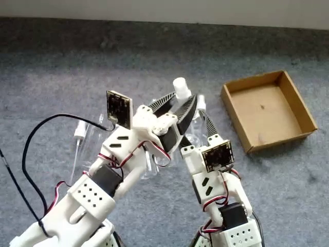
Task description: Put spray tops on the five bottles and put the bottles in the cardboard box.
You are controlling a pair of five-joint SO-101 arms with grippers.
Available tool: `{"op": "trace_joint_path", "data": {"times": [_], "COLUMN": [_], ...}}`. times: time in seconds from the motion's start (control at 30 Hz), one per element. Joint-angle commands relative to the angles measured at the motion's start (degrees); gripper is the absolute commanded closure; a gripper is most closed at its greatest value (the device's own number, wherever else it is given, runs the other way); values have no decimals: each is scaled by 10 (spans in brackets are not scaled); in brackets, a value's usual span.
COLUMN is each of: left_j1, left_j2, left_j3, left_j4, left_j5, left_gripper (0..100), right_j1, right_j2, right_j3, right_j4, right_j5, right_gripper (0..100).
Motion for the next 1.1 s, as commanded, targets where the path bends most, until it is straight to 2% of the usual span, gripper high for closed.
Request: {"op": "trace_joint_path", "data": {"times": [0.0, 0.23, 0.4, 0.53, 1.07], "left_j1": [21, 36, 36, 35, 36], "left_j2": [6, 6, 9, 6, 5], "left_j3": [38, 50, 50, 46, 75], "left_j4": [-72, -78, -69, -46, -48], "left_j5": [-41, -116, -140, -140, -141], "left_gripper": [995, 995, 995, 995, 994], "right_j1": [0, 0, 0, 0, 0], "right_j2": [-8, -6, -8, -8, -8], "right_j3": [87, 87, 87, 87, 87], "right_j4": [1, 1, 9, 18, 17], "right_j5": [4, 5, 5, 5, 4], "right_gripper": [961, 961, 961, 961, 961]}}
